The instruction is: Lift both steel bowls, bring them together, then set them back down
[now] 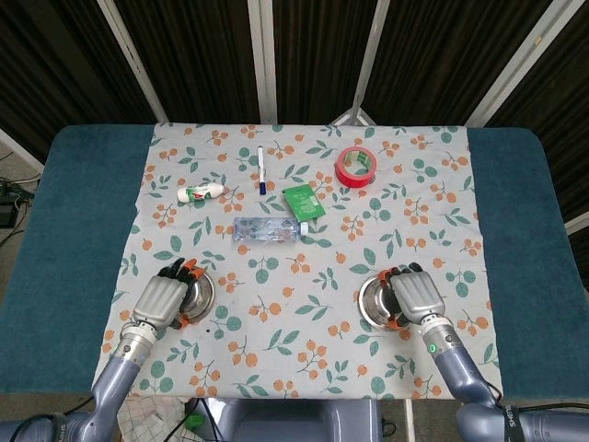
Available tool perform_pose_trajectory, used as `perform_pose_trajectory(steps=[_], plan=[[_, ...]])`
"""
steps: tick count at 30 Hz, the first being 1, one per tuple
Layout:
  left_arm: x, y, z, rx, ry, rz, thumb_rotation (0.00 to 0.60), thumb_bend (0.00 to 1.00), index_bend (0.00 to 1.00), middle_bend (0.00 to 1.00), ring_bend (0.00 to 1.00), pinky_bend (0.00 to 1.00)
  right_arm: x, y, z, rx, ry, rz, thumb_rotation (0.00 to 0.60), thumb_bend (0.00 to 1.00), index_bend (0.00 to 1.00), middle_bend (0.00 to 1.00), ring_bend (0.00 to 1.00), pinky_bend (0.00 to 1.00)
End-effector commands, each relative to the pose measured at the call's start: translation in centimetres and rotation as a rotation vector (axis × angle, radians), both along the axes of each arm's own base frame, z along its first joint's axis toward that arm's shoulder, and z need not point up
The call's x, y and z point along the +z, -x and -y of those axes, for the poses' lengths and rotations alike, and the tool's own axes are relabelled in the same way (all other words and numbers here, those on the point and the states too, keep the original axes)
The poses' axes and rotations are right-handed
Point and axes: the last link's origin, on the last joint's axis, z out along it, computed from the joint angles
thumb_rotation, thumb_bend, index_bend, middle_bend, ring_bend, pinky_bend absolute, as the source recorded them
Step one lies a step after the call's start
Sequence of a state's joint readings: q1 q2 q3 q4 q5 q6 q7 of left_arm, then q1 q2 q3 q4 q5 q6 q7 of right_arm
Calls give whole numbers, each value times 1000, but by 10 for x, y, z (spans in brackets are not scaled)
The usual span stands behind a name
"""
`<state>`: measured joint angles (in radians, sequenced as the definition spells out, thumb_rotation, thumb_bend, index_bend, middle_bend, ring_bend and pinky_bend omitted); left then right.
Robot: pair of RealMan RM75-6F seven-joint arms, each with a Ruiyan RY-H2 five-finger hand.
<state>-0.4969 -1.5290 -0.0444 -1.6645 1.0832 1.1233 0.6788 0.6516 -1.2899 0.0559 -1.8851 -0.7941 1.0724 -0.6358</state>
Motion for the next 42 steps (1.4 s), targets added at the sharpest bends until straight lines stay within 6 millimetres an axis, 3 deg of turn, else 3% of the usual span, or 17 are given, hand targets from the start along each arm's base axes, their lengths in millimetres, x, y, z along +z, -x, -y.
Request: perform_pose_trajectory(steps=[1,13,25,29,34,42], plan=[[5,-3,0,-1,3,26,600,108,173,62,48,202,8,-3,1,5,18,22,600,219,522,380,502,163],[24,-6,-4,27,22,116,600,103,174,60,48,203,34,-3,5,2,74,136,600,219,531,380,503,163],[8,-1,-11,52,62,56,600,71,165,41,39,202,37,0,6,-3,71,117,600,219,532,381,503,163],[5,-4,-12,40,55,56,600,93,182,78,52,212,37,-2,6,-2,72,121,600,219,531,380,502,163],[3,-5,-13,30,45,58,600,119,198,146,129,301,37,-2,6,-2,73,120,600,219,531,380,503,163],[0,-1,-13,41,52,23,600,119,210,130,126,290,40,0,6,-9,79,115,600,220,531,381,503,163]])
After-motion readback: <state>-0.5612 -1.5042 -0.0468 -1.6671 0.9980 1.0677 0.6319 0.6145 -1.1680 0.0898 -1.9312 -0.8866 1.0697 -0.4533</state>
